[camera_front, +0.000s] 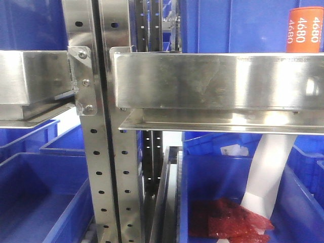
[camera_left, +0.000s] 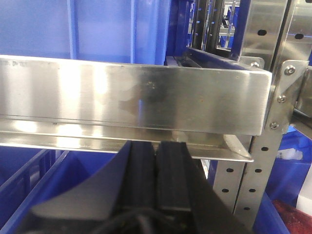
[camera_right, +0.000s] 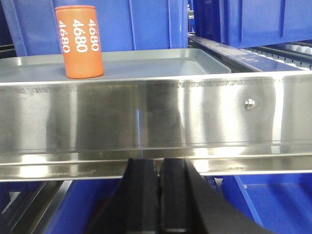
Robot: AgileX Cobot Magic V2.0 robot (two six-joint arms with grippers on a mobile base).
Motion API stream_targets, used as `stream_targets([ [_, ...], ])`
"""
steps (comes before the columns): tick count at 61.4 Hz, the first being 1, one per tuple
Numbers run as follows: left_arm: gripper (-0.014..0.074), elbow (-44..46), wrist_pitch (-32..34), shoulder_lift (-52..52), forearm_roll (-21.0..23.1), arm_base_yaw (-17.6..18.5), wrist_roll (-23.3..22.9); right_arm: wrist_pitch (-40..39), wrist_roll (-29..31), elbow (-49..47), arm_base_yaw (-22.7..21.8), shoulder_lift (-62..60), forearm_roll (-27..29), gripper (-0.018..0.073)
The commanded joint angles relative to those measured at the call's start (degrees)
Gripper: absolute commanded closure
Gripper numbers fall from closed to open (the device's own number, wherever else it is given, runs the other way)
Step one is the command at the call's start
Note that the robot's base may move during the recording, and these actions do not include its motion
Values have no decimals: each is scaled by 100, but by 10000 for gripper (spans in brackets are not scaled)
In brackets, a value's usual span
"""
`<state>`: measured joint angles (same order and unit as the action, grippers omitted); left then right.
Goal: Grab orange capacitor from left shelf to right conveyor
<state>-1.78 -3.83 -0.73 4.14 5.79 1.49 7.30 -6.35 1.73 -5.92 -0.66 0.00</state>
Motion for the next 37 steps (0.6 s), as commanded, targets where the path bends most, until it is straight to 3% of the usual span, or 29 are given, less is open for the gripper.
stream_targets([
  [1,723,28,518,-62,10,-4,-9,-511,48,-35,-22,-76,0,505],
  [37,723,28,518,-62,10,-4,-9,-534,48,-35,-22,-77,0,505],
])
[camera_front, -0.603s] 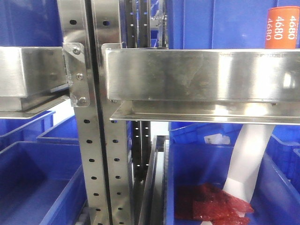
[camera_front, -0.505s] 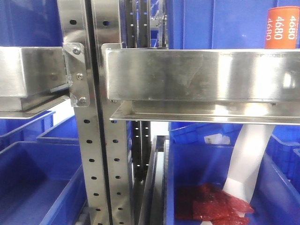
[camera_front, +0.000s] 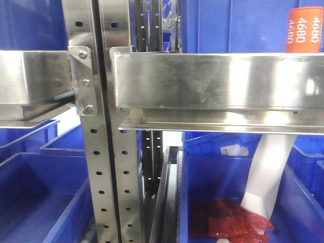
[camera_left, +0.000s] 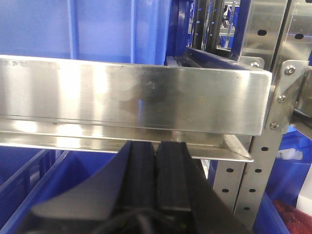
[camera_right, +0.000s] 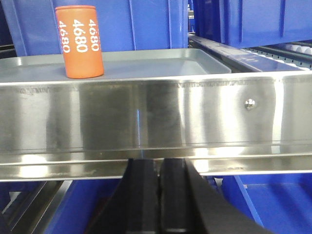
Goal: Grab orange capacitor from left shelf to right conveyor
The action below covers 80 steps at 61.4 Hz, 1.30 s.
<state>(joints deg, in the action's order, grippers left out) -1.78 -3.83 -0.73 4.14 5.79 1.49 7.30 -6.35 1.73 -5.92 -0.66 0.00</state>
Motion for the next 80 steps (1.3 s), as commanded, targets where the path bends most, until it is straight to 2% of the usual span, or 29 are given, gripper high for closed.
stream_targets([
  [1,723,28,518,-62,10,-4,-9,-534,48,-35,-22,-77,0,505],
  [17,723,28,518,-62,10,-4,-9,-684,48,-35,-22,-77,0,505],
  [25,723,28,518,-62,10,-4,-9,-1096,37,-216,-22,-77,0,505],
  [39,723,28,518,-62,10,-4,-9,110,37,-1643,-11,382,0,497],
  [43,723,28,518,-62,10,-4,-9,251,37,-2132,15,730,0,452],
  [53,723,28,518,-62,10,-4,-9,262,37,-2925,206,1871,-46,141],
  [60,723,28,518,-62,10,-4,-9,238,37,-3236,482,2742,-127,-17],
  [64,723,28,518,-62,10,-4,-9,109,37,-3335,671,3174,-139,-46],
  [80,723,28,518,-62,10,-4,-9,-1181,37,-3681,1436,4878,-172,-47],
])
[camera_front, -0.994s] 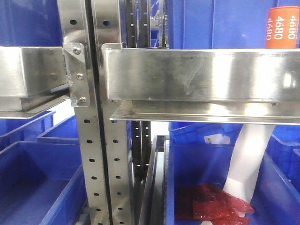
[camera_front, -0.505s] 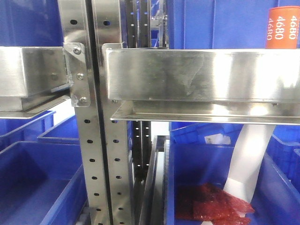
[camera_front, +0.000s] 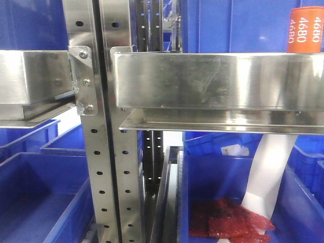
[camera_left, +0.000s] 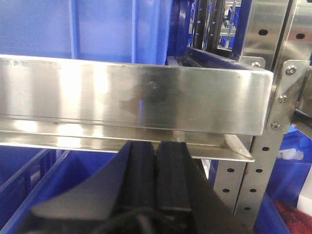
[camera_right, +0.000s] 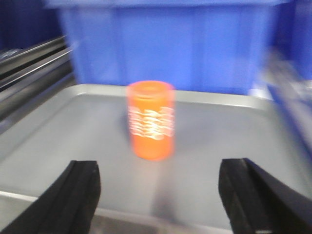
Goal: Grab orange capacitor from left shelf to right conveyor
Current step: 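Close the right gripper around the orange capacitor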
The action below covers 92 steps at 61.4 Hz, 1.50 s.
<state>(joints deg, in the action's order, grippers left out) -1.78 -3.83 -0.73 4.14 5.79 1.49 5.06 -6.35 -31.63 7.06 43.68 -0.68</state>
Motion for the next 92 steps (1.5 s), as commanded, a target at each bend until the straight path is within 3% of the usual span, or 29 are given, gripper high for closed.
stream_targets([
  [1,723,28,518,-62,10,-4,-9,-1014,37,-375,144,579,-111,-47],
  [26,723,28,518,-62,10,-4,-9,-1937,37,-1108,103,2364,-116,-54],
  [41,723,28,518,-62,10,-4,-9,-2222,37,-1113,-221,2639,-116,-54],
  [59,723,28,518,-62,10,-4,-9,-2682,-250,-1113,-215,2720,-123,-54],
  [92,723,28,518,-52,10,-4,-9,-3480,-264,-1114,-203,3834,-359,-43],
])
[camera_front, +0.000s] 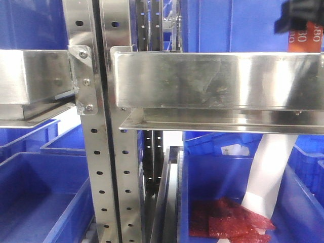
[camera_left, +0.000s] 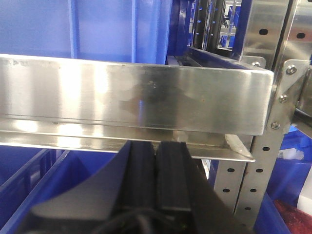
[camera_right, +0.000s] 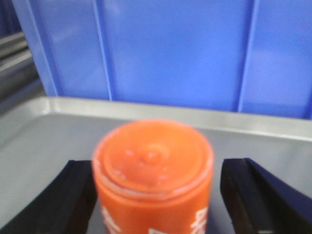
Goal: Grab orange capacitor from left shelf to right conveyor
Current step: 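Close the right gripper around the orange capacitor, then lift the capacitor and withdraw the right gripper from the shelf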
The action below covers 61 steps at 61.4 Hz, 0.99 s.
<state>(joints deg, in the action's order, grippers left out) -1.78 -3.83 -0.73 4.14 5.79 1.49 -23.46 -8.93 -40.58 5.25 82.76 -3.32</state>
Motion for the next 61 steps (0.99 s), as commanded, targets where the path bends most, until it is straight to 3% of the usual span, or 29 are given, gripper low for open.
stream_targets([
  [1,723,28,518,-52,10,-4,-9,-627,-6,-219,-22,-66,-95,-30],
  [8,723,28,518,-52,10,-4,-9,-561,-6,-219,-22,-43,-95,122],
  [18,723,28,518,-52,10,-4,-9,-544,-6,-219,-22,-205,-95,422],
  [23,723,28,518,-52,10,-4,-9,-465,-6,-219,-29,-447,-95,491],
  [32,723,28,518,-52,10,-4,-9,146,-6,-219,-123,-1023,-97,493],
  [52,723,28,518,-52,10,-4,-9,2435,-6,-13,-611,-3011,-606,493],
  [61,723,28,518,-52,10,-4,-9,2879,-6,511,-624,-4080,-606,493],
])
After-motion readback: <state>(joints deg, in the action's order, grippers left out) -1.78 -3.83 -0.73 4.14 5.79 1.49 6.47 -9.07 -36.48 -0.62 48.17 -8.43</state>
